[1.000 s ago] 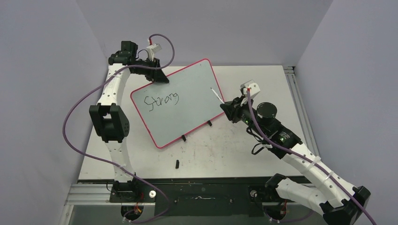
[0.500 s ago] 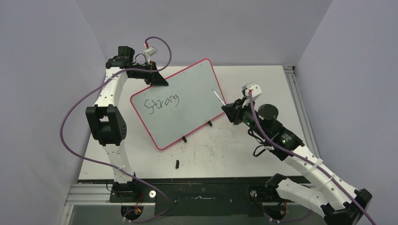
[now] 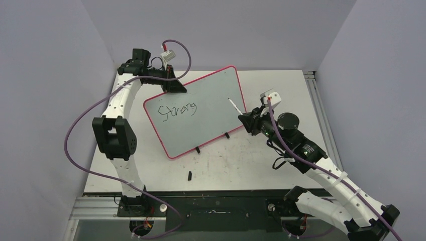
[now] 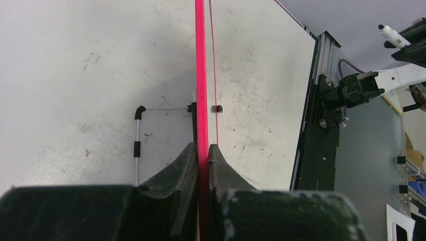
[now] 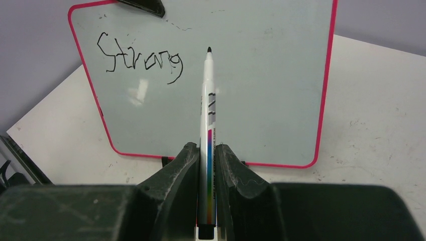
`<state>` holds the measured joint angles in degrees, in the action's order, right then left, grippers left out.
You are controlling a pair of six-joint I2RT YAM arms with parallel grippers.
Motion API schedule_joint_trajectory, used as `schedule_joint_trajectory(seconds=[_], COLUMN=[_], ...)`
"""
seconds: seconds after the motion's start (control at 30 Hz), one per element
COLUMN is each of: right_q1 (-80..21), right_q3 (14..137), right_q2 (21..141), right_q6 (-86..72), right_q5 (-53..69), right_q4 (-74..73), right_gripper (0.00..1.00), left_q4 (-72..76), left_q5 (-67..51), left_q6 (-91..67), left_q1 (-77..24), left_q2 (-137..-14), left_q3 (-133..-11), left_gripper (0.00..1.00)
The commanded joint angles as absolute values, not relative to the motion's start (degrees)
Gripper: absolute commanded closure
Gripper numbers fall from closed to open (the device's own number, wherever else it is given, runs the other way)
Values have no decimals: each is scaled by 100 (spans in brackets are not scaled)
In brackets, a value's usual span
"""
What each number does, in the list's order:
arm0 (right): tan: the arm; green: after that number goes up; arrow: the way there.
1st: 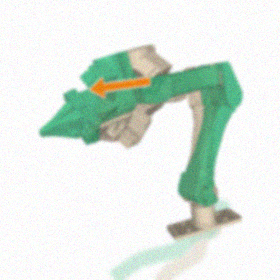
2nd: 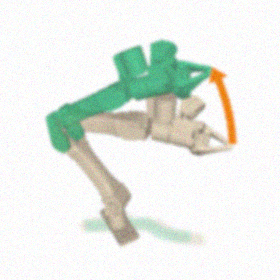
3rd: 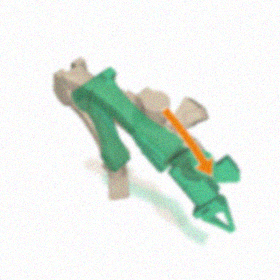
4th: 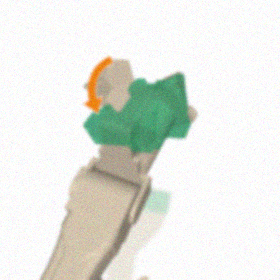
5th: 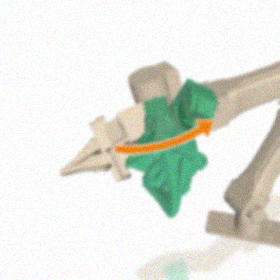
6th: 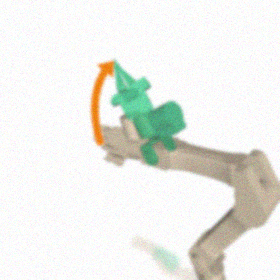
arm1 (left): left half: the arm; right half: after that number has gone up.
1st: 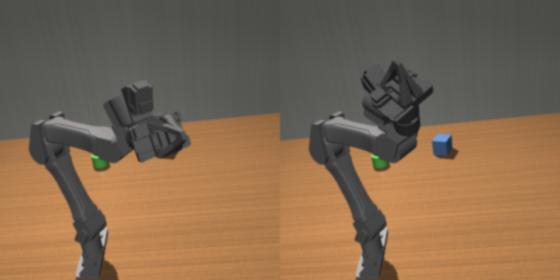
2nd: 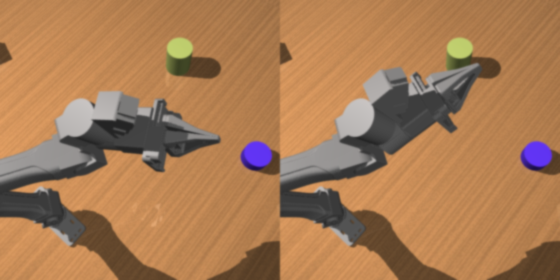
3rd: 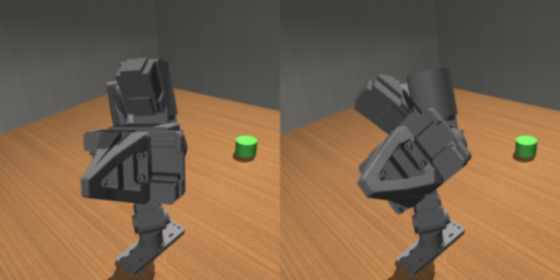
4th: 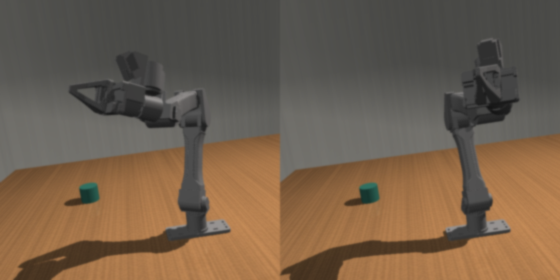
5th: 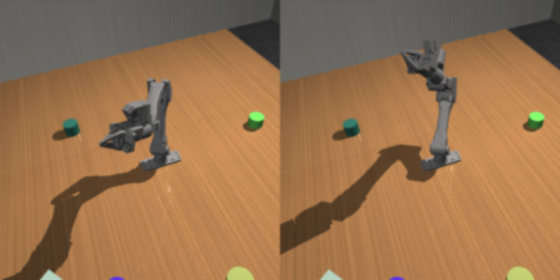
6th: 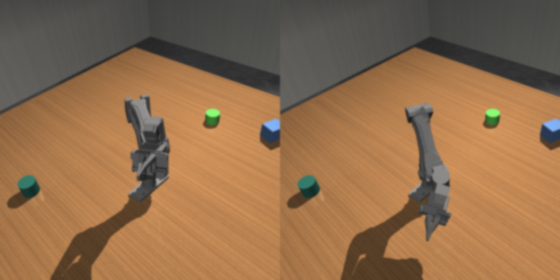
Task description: Write a sentence on the whiteboard
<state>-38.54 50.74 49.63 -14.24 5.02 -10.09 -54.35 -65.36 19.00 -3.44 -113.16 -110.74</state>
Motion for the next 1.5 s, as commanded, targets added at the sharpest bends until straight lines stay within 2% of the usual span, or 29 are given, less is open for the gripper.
schedule_joint_trajectory(seconds=[0.0,0.47,0.97,1.47], right_q1=[-3868,-4183,-4487,-4478], right_q3=[5049,4906,4481,4725], right_q2=[4941,5185,6074,6994], right_q6=[-1484,-1187,-919,-800], right_q5=[589,578,-135,-125], right_q4=[-864,-914,656,1397], right_gripper=[95,95,95,95], left_q4=[-6095,-5909,-5826,-5792], left_q5=[-6682,-6514,-6416,-6512], left_q6=[2245,2351,2355,2377], left_q1=[-879,-1114,-1083,-1020], left_q2=[-11047,-10802,-10699,-10626], left_q3=[-10642,-10149,-10038,-10011], left_gripper=[100,100,100,100])
